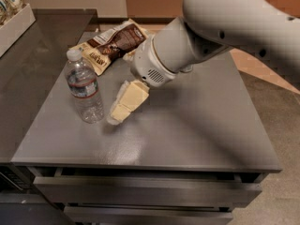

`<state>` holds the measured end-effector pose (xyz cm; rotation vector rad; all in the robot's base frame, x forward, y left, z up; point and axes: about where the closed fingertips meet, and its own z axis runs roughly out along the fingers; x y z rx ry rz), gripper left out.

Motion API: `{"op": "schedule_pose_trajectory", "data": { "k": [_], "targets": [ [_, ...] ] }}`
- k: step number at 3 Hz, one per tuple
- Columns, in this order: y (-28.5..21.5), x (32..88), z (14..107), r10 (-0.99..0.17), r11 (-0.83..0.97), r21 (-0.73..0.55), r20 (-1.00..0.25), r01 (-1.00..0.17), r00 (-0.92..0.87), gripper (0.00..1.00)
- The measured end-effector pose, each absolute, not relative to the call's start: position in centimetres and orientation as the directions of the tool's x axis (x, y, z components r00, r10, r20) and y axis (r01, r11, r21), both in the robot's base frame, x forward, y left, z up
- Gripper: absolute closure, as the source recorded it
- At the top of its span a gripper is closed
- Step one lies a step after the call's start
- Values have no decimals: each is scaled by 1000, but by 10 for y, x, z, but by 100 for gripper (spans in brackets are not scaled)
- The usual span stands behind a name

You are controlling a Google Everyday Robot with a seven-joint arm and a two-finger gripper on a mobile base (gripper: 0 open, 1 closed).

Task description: Knock water bottle over

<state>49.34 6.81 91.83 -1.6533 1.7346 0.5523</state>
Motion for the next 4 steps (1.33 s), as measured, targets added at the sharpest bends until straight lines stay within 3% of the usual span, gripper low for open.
{"op": "schedule_pose_trajectory", "data": {
  "k": [4],
  "targets": [
    [130, 516, 911, -567, 114, -64, -823, -991, -12, 0]
  ]
}}
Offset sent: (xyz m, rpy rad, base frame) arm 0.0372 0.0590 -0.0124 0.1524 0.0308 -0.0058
